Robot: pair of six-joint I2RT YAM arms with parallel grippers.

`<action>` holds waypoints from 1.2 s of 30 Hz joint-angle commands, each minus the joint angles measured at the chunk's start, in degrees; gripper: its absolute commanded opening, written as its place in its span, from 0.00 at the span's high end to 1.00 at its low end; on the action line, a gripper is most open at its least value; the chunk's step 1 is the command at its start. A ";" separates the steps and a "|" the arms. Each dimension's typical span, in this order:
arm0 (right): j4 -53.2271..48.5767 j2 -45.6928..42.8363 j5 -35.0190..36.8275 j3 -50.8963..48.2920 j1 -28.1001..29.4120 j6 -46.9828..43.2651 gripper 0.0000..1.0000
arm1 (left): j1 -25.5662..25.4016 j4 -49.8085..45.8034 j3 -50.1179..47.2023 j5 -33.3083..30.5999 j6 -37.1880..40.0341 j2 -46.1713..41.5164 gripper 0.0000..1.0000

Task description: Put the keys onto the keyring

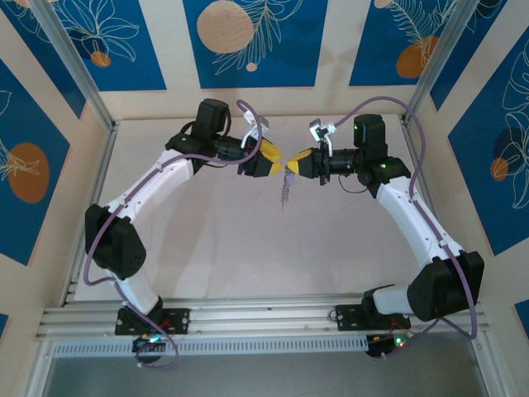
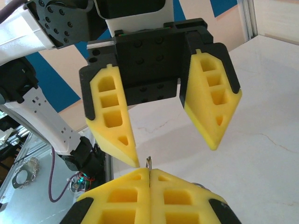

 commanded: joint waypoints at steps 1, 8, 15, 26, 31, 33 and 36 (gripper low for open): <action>-0.27 0.49 -2.16 2.03 0.55 -0.76 1.00 | -0.53 0.21 2.13 2.48 0.49 0.83 0.49; -0.15 0.70 -2.00 2.03 0.87 -0.80 1.00 | -1.03 0.35 2.49 2.58 0.36 1.29 0.57; 0.14 0.69 -1.96 1.95 0.89 -0.64 1.00 | -1.58 0.43 2.81 2.93 0.27 1.79 0.73; 1.86 0.58 -1.11 1.50 1.00 0.80 1.00 | -2.71 -1.21 2.61 3.38 1.76 2.26 0.97; 7.66 -1.30 0.91 -1.23 -0.55 6.19 0.78 | -2.83 5.14 -1.05 1.54 -2.25 0.83 1.00; 11.86 -3.26 1.69 -3.72 -2.14 9.92 0.68 | -2.82 11.89 -4.18 -0.41 -6.54 -0.62 1.00; 17.79 -6.67 2.58 -8.13 -4.61 15.35 0.62 | -2.49 22.64 -8.85 -1.26 -12.98 -2.29 1.00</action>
